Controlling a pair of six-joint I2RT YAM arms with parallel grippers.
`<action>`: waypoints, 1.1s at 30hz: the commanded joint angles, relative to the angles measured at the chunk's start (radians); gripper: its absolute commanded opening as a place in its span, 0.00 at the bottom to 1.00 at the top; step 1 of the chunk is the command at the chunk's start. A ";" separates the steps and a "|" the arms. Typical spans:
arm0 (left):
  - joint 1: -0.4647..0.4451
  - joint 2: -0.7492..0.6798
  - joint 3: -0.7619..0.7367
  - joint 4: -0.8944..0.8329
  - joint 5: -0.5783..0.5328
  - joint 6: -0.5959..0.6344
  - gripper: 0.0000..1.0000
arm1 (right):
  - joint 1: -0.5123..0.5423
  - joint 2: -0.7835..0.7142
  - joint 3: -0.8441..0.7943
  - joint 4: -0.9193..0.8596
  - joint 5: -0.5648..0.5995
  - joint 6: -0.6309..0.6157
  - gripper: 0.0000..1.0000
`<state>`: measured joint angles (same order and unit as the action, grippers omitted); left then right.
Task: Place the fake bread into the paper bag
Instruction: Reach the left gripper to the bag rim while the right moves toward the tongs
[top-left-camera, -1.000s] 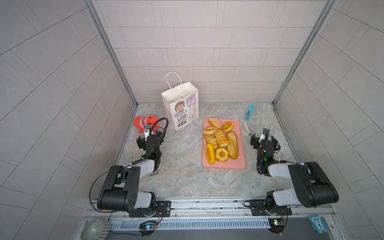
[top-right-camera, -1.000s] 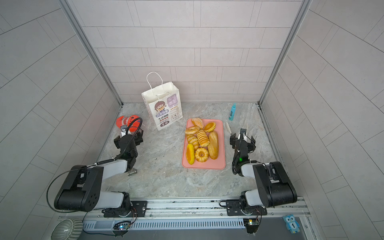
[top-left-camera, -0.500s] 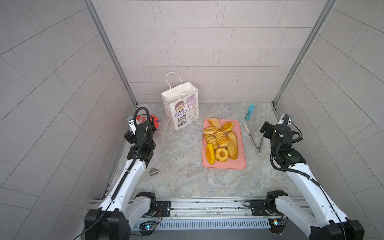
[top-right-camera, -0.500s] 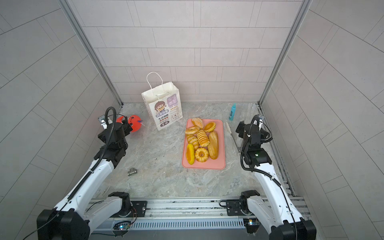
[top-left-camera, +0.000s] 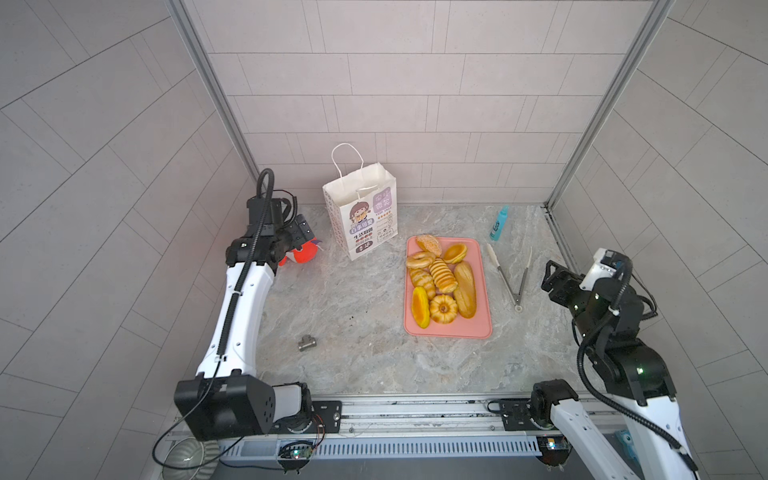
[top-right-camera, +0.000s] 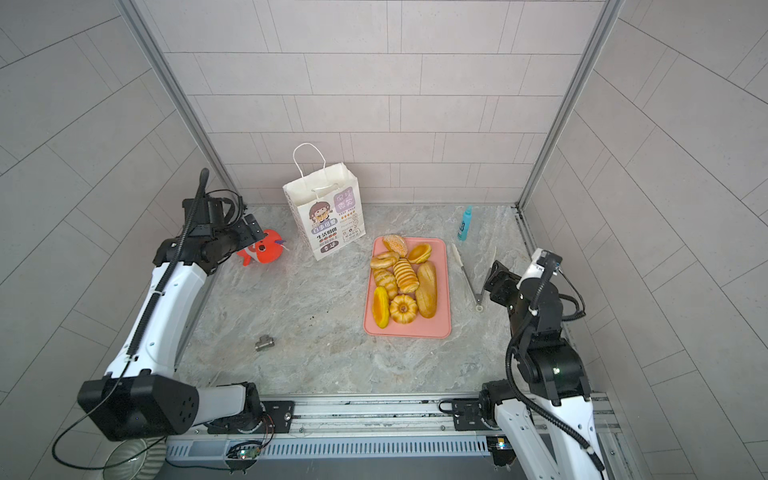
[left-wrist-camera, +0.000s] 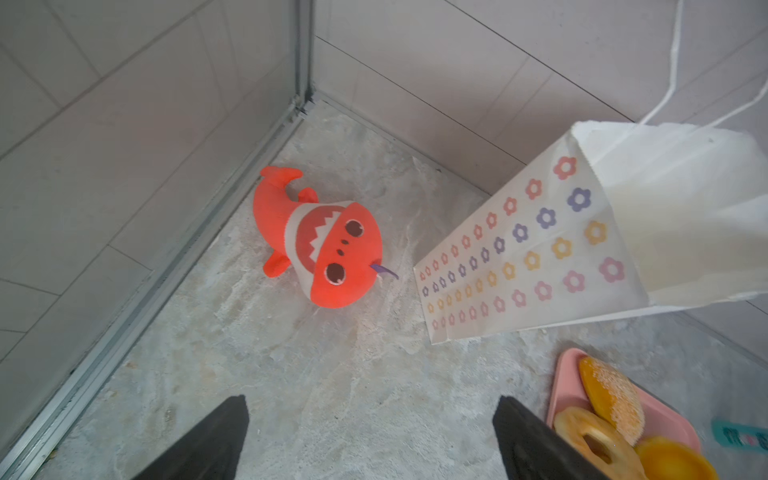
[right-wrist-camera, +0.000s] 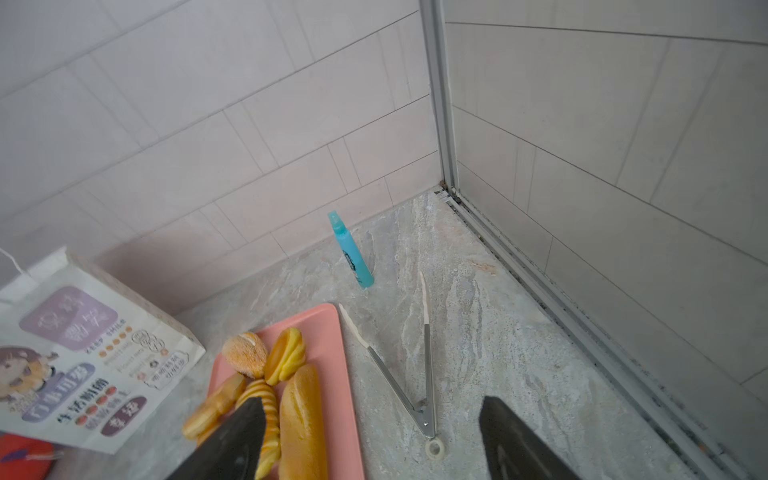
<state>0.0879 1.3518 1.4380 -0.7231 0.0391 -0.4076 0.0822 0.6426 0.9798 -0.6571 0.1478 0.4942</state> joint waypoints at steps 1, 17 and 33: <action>-0.005 0.095 0.131 -0.102 0.118 0.063 0.99 | -0.001 0.167 0.074 -0.142 -0.131 -0.051 0.52; -0.102 0.602 0.783 -0.186 0.123 0.295 0.98 | 0.011 0.521 0.191 -0.146 -0.314 0.039 0.66; -0.125 0.889 1.083 -0.206 0.156 0.356 0.78 | 0.039 0.549 0.126 0.009 -0.472 0.096 0.71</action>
<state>-0.0250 2.2322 2.4763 -0.9131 0.1772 -0.0772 0.1162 1.2110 1.1175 -0.6884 -0.2924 0.5537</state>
